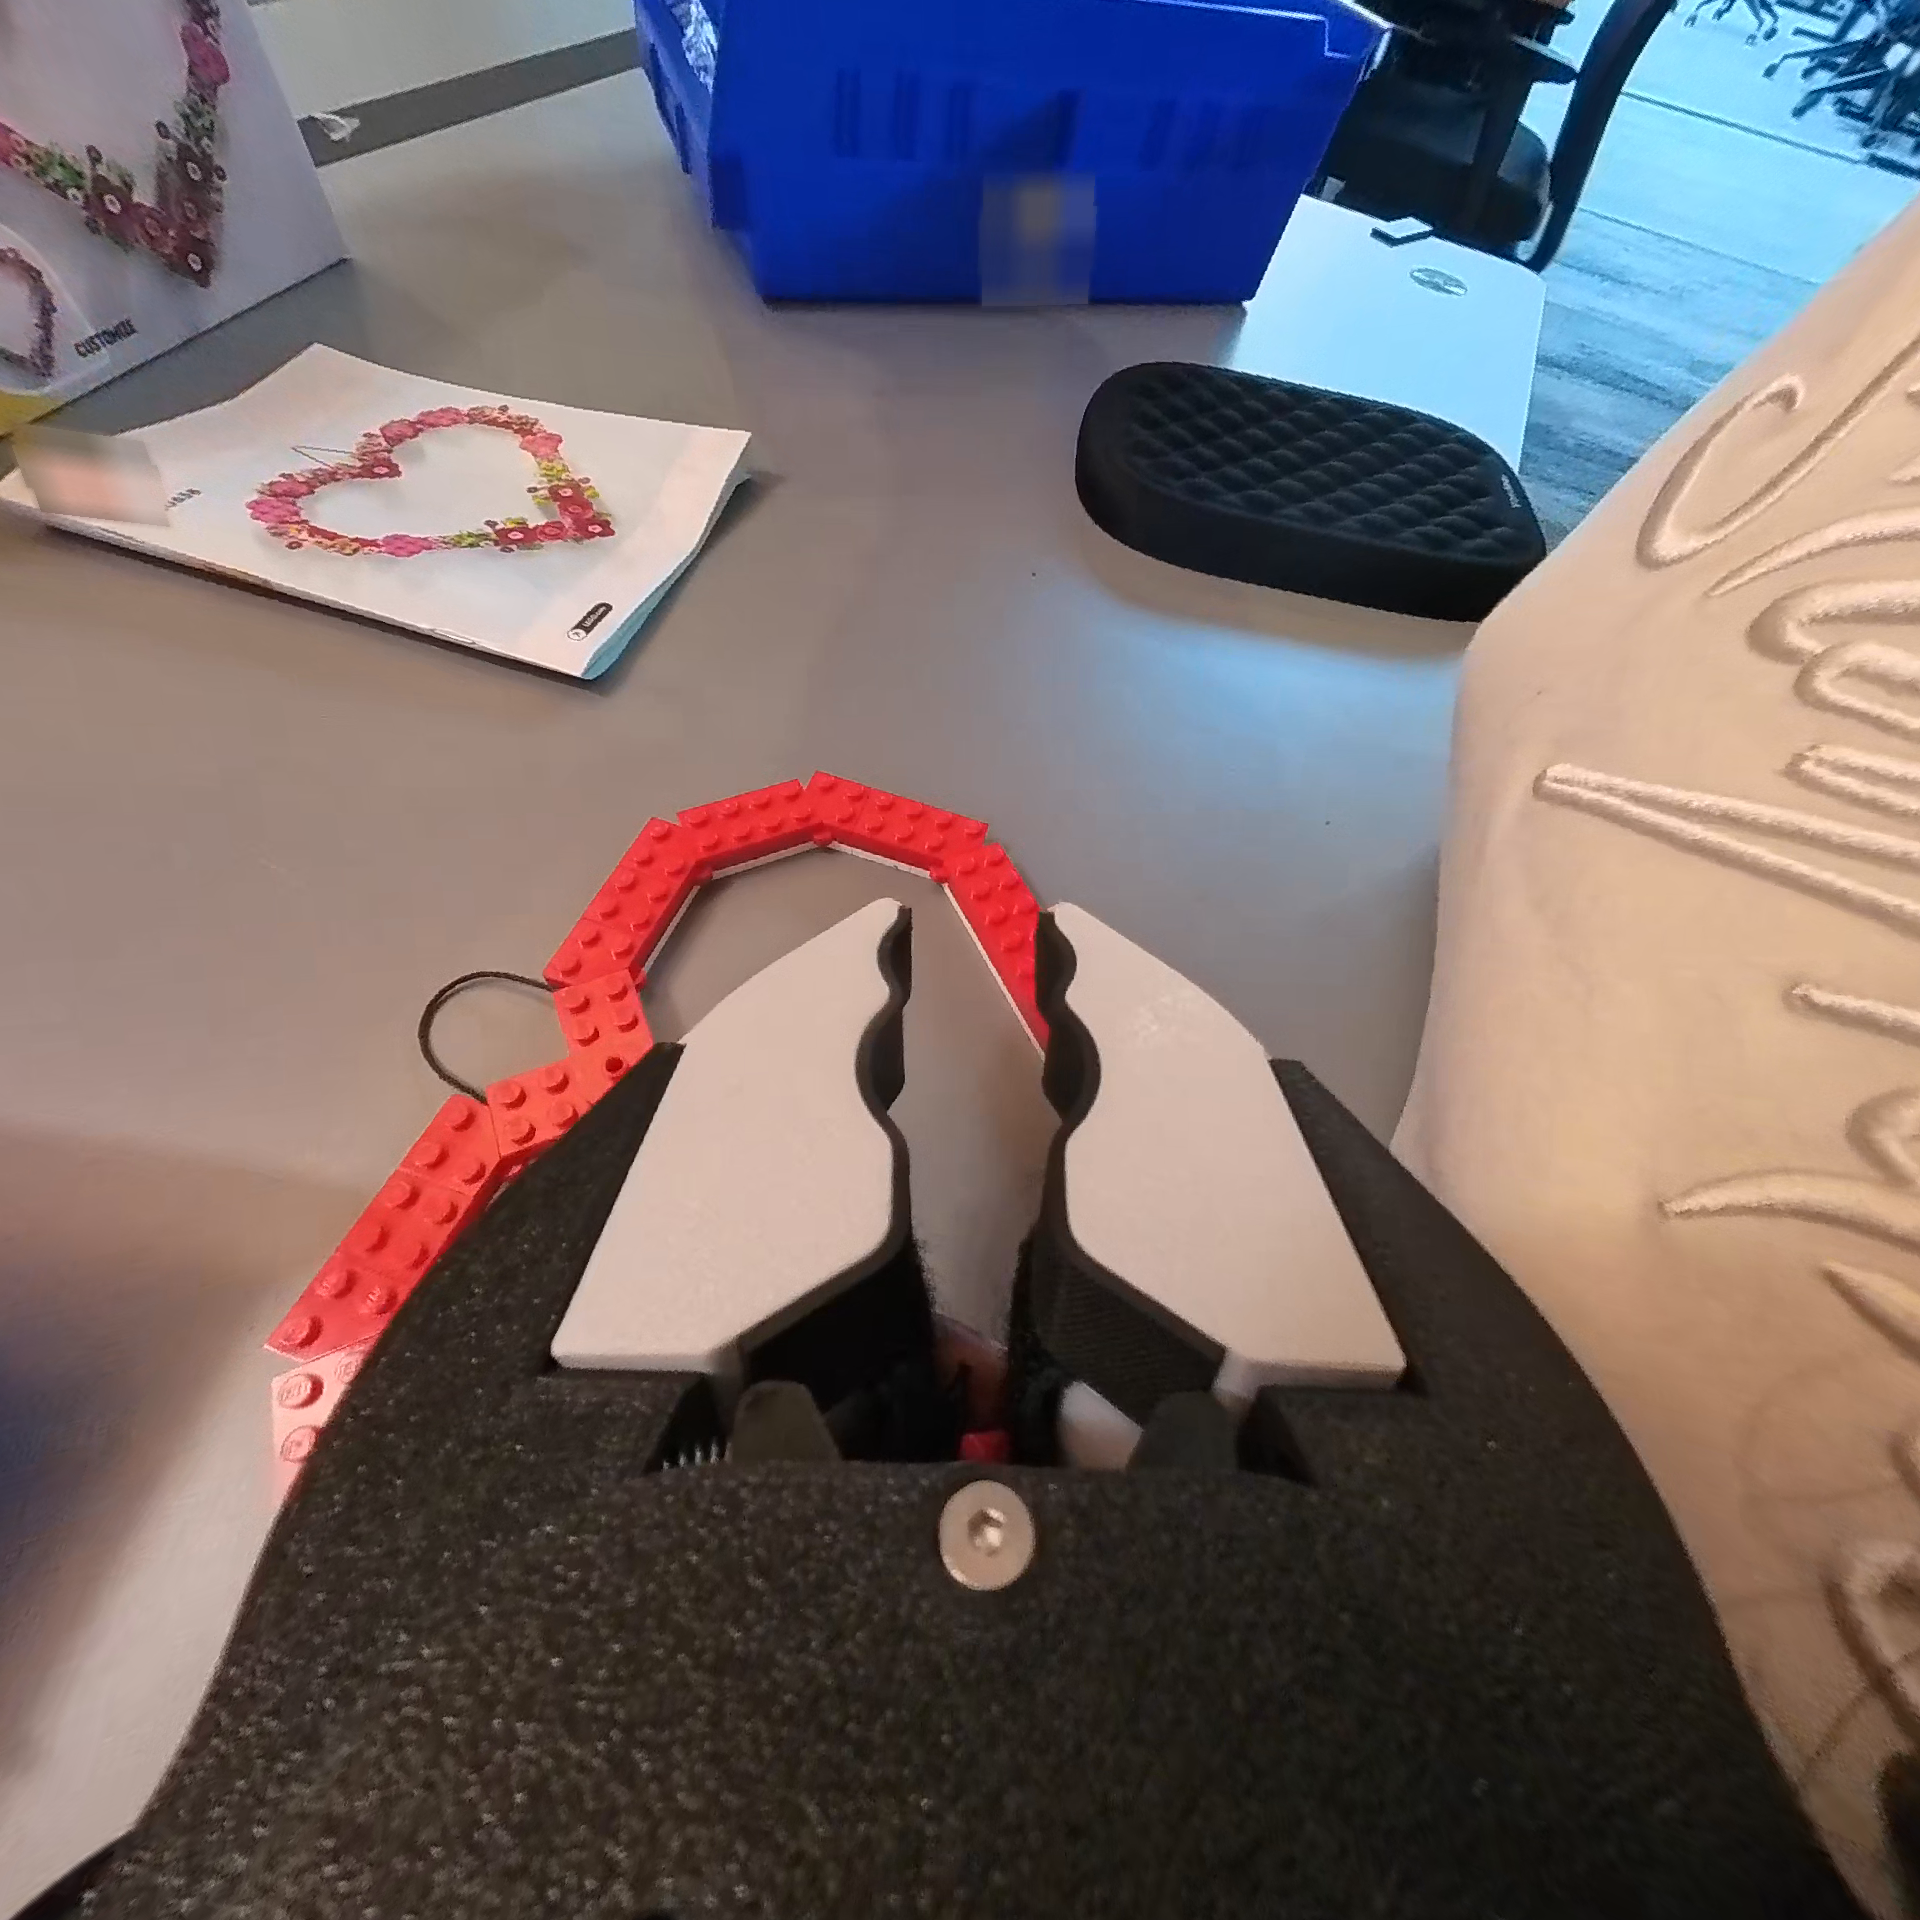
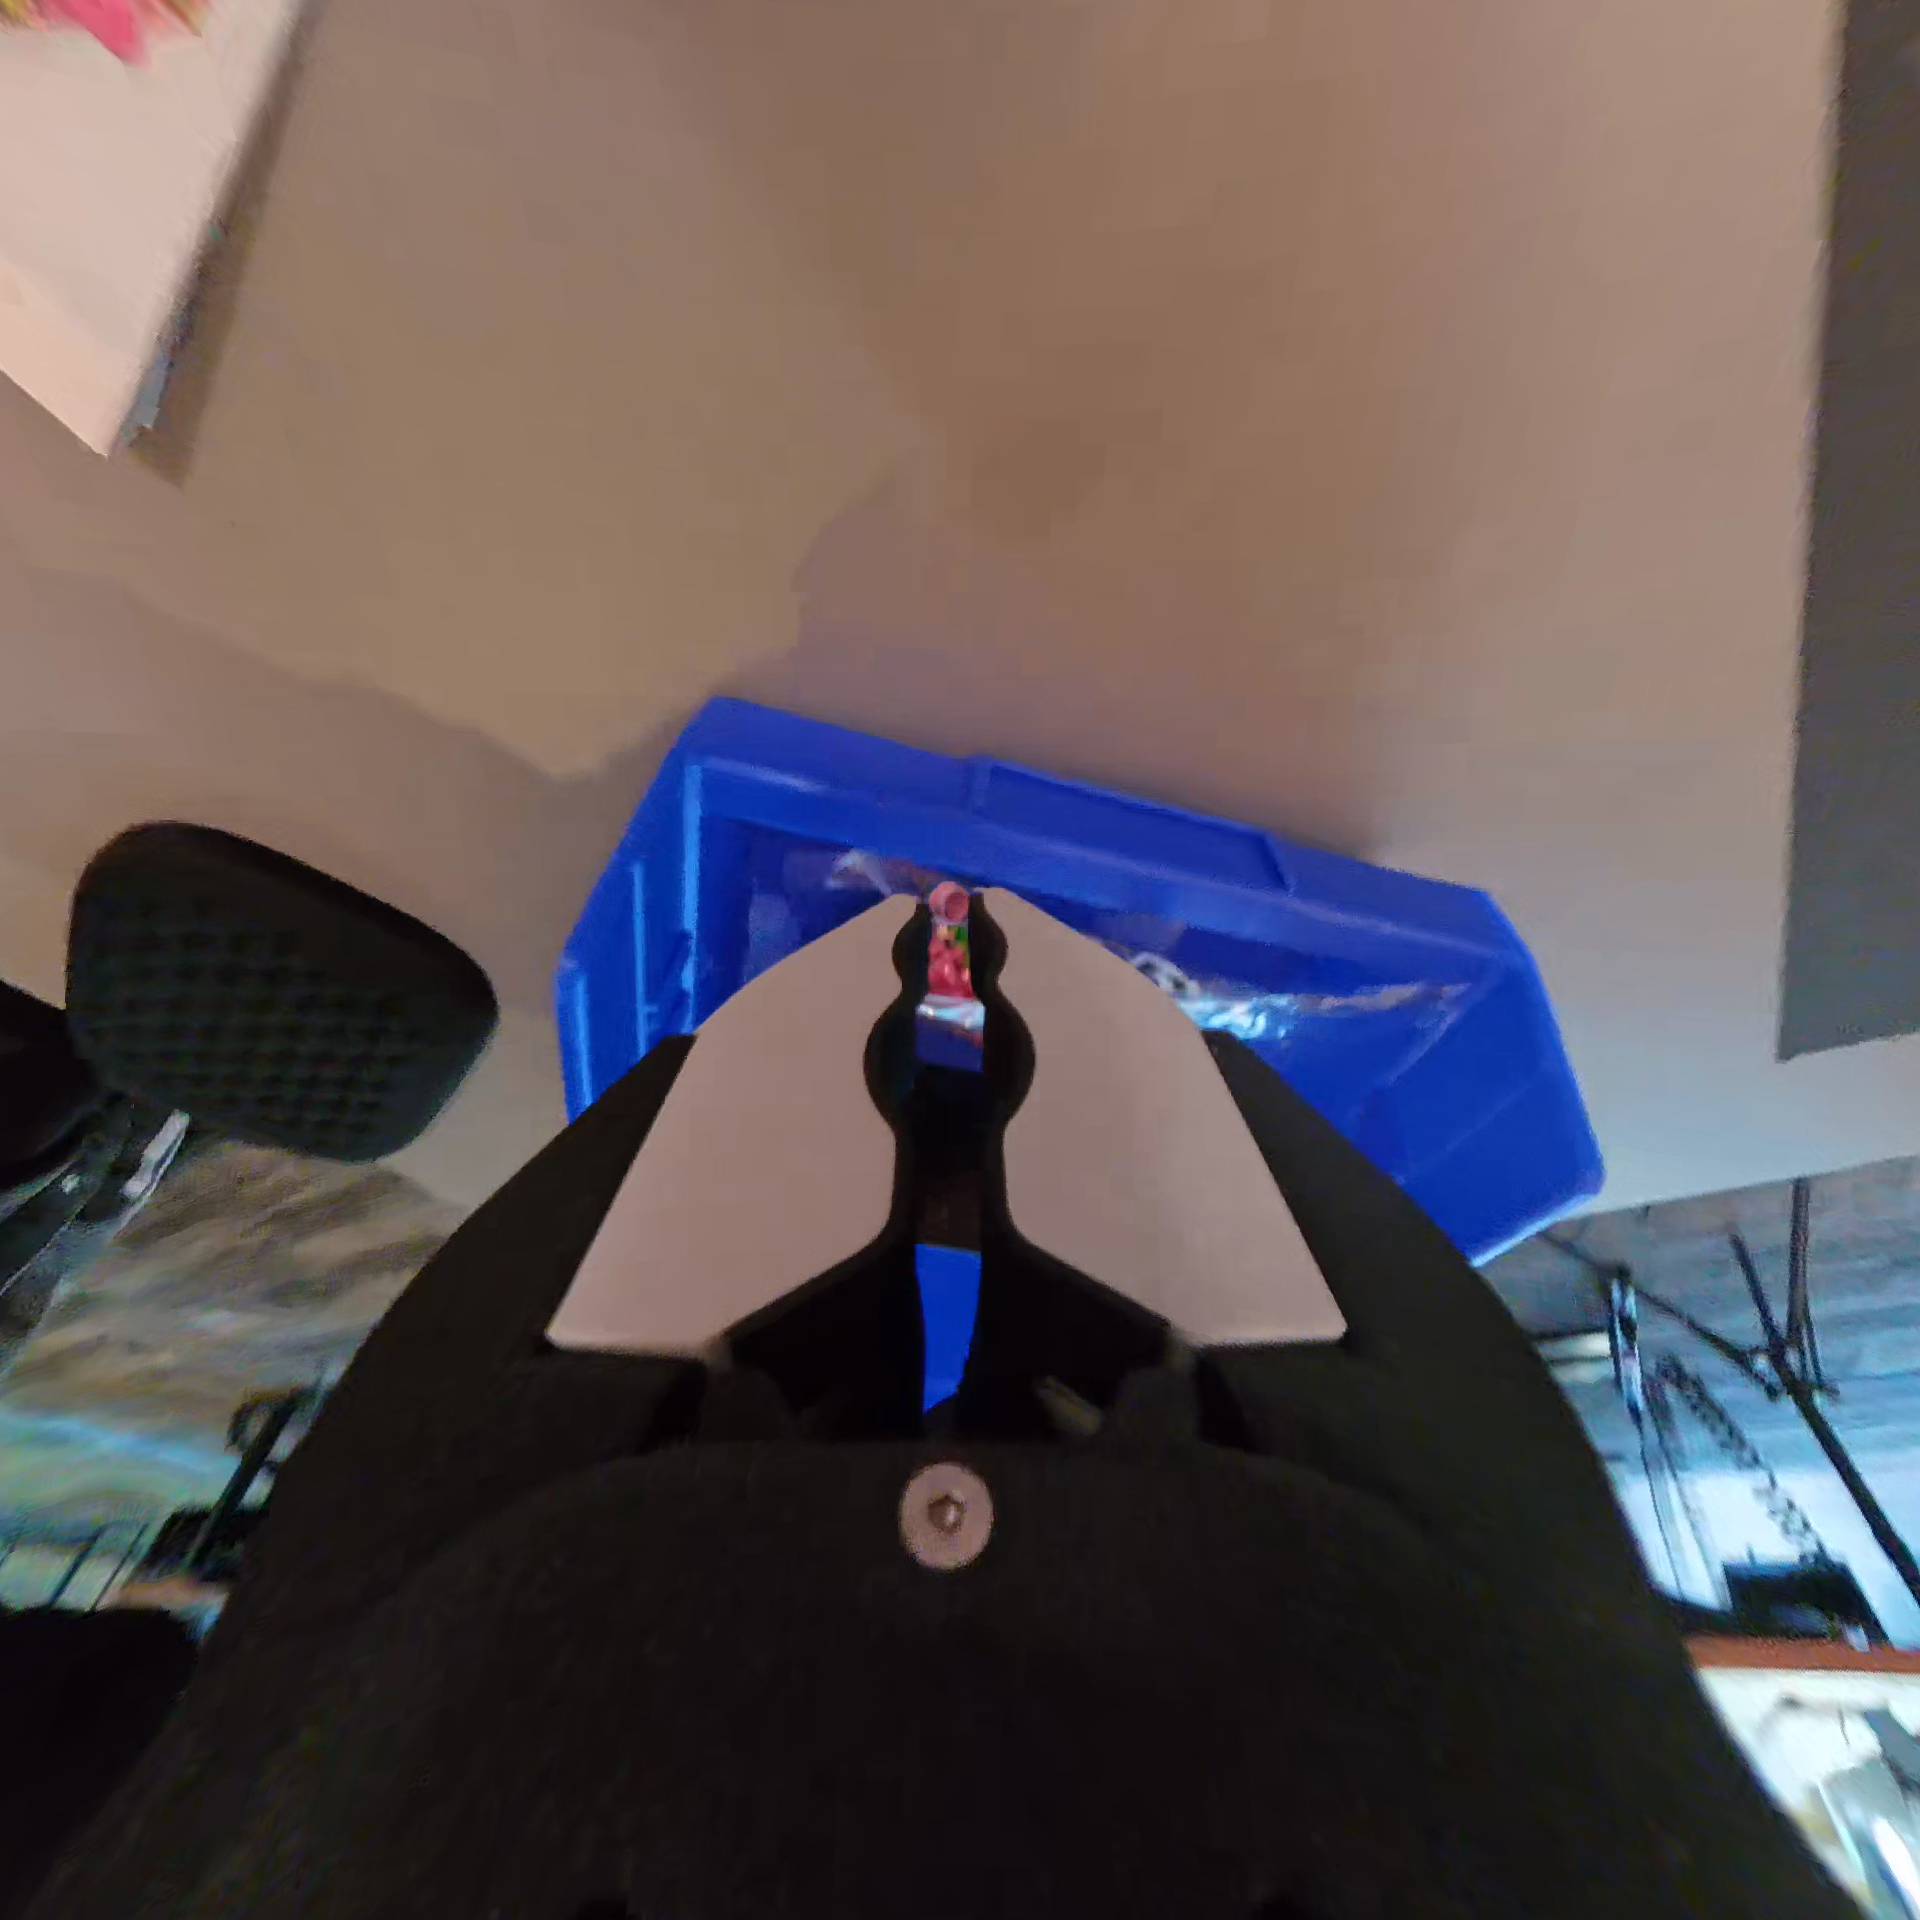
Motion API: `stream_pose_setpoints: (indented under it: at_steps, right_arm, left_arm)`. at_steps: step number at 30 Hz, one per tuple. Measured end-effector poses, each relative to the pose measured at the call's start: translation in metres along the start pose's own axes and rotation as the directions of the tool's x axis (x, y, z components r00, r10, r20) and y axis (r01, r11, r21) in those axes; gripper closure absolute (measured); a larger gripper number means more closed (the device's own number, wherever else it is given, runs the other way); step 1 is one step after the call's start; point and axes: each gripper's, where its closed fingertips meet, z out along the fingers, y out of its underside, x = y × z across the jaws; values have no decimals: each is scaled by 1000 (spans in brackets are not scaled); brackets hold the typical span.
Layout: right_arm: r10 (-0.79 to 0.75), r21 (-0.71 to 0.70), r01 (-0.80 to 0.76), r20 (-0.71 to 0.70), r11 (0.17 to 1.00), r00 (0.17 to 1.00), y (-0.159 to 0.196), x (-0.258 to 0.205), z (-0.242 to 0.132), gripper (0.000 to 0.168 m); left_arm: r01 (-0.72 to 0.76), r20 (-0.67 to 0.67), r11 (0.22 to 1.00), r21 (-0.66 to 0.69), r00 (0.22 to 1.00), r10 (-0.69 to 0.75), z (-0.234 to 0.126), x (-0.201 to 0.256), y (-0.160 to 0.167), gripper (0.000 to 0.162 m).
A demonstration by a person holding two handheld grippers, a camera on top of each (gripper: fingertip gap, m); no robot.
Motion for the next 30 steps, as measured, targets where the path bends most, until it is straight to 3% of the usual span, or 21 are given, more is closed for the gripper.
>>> stream_pose_setpoints:
  at_steps: [1,4,10,15,24,27,29,30]
  right_arm:
    - [10,-54,-9,14,998,1000,8,0,3,161]
    - [80,-177,-66,72,982,994,27,-2,8,162]
    - [215,-249,-189,83,950,973,41,13,24,153]
    - [307,-168,-286,118,943,944,38,26,29,148]
    - [72,-133,-78,-46,988,996,44,49,31,133]
    - [93,8,-93,-119,996,988,28,54,7,134]
    - [102,256,-51,-190,965,976,-2,44,-28,134]
    - [93,409,15,-244,912,965,-19,33,-50,132]
  left_arm:
    - [0,3,1000,4,1000,-1,0,0,0,140]
    - [2,9,1000,12,1000,-2,-1,1,1,140]
    - [5,21,1000,21,1000,-5,1,0,0,140]
    - [13,27,1000,29,1000,-14,-2,3,-1,140]
    - [18,33,1000,7,999,-19,2,4,2,139]
    - [20,40,1000,6,999,-21,0,4,1,139]
    - [16,50,1000,5,999,-16,-1,3,2,139]
    - [14,51,1000,1,999,-14,-1,3,2,139]
